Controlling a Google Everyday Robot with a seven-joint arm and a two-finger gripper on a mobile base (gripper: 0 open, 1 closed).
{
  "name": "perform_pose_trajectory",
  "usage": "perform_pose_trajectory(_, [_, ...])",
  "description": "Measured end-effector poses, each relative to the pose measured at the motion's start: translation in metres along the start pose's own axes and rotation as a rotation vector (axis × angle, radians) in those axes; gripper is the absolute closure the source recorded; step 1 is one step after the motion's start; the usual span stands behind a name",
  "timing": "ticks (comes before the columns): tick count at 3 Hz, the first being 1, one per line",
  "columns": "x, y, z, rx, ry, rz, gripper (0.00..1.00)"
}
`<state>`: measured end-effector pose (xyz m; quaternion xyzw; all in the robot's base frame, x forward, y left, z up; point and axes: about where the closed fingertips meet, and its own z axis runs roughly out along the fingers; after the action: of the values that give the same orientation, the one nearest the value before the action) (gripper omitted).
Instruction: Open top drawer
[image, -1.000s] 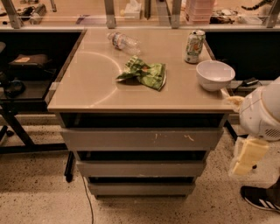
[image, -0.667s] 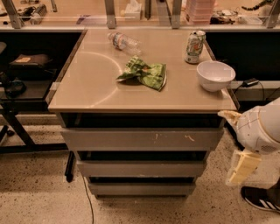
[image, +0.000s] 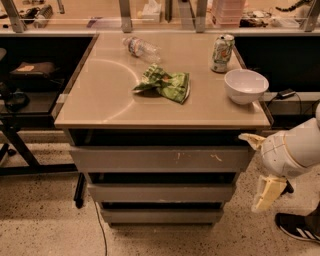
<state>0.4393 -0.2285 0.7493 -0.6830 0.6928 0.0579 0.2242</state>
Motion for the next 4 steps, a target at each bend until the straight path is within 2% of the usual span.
perform_pose_trajectory(1, [-0.001,-0.003,0.019,0.015,0.002,-0.017,0.00])
perform_pose_trajectory(2, [-0.002,-0.014,0.053,0.052,-0.011,-0.041,0.00])
perform_pose_trajectory(3, [-0.008,-0.033,0.081,0.100,-0.035,-0.072,0.00])
perform_pose_trajectory(4, [-0.017,-0.050,0.103,0.127,-0.065,-0.104,0.00])
